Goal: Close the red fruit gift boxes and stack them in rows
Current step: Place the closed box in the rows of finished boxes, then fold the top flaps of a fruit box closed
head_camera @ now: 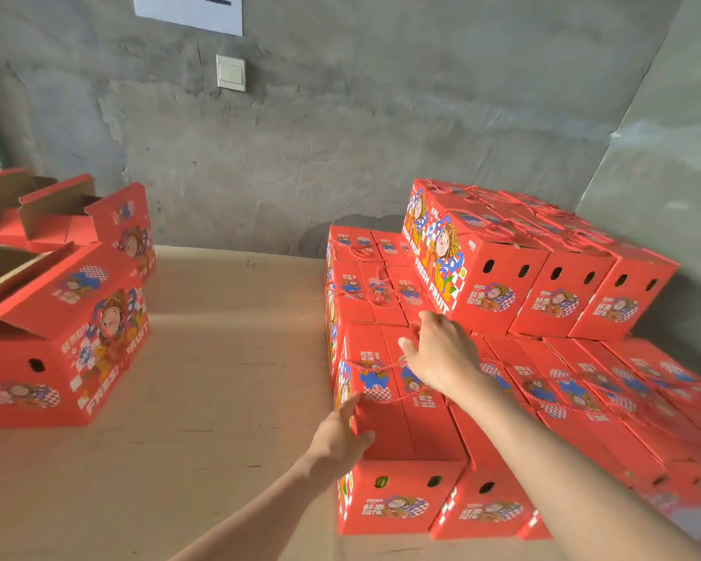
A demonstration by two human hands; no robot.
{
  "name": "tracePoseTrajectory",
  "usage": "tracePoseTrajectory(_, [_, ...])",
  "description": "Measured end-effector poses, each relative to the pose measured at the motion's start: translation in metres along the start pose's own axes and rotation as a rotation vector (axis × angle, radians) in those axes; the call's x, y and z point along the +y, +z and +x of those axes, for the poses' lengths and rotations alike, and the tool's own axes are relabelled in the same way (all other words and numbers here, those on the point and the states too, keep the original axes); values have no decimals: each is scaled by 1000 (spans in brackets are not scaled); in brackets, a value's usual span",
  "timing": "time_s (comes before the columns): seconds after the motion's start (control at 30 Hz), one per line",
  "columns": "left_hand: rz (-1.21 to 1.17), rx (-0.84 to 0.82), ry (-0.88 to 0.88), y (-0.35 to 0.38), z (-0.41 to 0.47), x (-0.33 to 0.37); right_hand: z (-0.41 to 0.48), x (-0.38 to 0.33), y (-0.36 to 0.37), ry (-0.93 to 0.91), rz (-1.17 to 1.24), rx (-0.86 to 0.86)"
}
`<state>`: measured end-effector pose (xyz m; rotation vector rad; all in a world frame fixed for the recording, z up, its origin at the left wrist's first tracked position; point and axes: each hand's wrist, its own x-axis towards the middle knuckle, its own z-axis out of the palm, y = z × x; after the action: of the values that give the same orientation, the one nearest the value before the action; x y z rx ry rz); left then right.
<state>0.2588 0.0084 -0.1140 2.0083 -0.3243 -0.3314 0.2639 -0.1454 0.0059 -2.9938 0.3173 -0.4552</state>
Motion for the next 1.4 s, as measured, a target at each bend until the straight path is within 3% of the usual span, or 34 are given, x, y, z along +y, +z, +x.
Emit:
tracePoseTrajectory(0.07, [-106,-4,-38,3,1,-3,-8,-2,31,-102,117,-164])
tracePoseTrajectory(0.17, [-232,16,-102,7,-2,-7,-21,1,80,-156,105,-404])
tracePoseTrajectory(0.33, [-191,79,-107,10,-2,-4,-21,9,111,-150,57,-360])
tracePoseTrajectory(0.5, [81,90,-32,-2,-26,-12,-16,7,104,-150,-55,-378])
tracePoseTrajectory(0.63, [225,218,-20,-66,-63,-41,-12,-42,86,-247,-221,-287])
tracePoseTrajectory(0.8, [554,433,-104,-200,-122,-87,-46,-140,90,-627,120,-265])
tracePoseTrajectory(0.93, [831,661,-51,-302,-164,-121,-67,-229,106,-761,226,-328])
tracePoseTrajectory(1.0, [1011,645,-83,-346,-176,-129,-71,-280,114,-787,246,-362])
tracePoseTrajectory(1.07, [1116,587,-222,-386,-184,-139,-73,-332,120,-788,277,-401])
tracePoseTrajectory(1.2, [952,432,-460,-438,-195,-161,-67,-420,139,-687,278,-486])
tracePoseTrajectory(1.3, [1011,320,-399,-447,-193,-174,-50,-459,160,-579,185,-549])
tracePoseTrajectory(1.4, [970,309,-337,-460,-187,-180,-29,-488,180,-505,94,-631])
